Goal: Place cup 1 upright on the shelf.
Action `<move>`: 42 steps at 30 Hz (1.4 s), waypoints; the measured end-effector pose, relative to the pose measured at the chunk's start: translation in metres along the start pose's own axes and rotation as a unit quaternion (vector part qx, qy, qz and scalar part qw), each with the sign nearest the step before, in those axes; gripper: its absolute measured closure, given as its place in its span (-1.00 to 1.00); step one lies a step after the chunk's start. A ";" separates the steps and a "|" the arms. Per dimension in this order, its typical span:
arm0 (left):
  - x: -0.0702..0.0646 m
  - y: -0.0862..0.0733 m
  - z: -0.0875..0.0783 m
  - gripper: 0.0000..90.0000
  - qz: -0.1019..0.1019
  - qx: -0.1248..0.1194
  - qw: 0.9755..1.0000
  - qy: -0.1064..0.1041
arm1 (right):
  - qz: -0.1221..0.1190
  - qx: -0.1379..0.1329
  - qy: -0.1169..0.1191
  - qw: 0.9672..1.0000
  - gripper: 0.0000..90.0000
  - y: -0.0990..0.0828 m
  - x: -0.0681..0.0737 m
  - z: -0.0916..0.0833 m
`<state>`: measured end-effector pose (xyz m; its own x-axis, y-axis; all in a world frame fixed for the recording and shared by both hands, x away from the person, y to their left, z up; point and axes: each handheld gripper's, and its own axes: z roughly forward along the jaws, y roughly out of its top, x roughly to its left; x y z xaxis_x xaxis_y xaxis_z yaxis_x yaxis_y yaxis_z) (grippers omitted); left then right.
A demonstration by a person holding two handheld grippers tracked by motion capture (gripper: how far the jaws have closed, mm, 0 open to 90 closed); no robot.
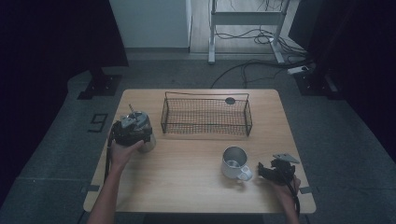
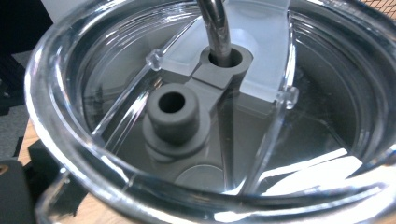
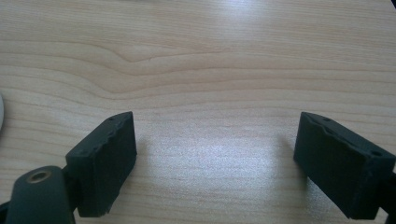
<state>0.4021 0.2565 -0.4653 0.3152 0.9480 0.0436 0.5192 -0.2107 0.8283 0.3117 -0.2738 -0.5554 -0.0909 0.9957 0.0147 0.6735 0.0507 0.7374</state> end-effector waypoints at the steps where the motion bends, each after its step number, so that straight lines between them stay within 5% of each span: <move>1: -0.001 0.000 0.000 -0.92 -0.001 -0.001 1.000 -0.001 | 0.000 0.000 0.000 1.000 -0.71 0.000 0.000 0.000; 42: -0.033 0.037 -0.036 -0.92 0.011 -0.029 0.999 -0.044 | 0.001 0.000 -0.001 1.000 -0.71 0.000 0.000 0.000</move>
<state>0.3826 0.2261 -0.4158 0.3966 0.9179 0.0153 0.4657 -0.2155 0.8583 0.3117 -0.2739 -0.5554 -0.0875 0.9961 0.0145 0.6739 0.0484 0.7373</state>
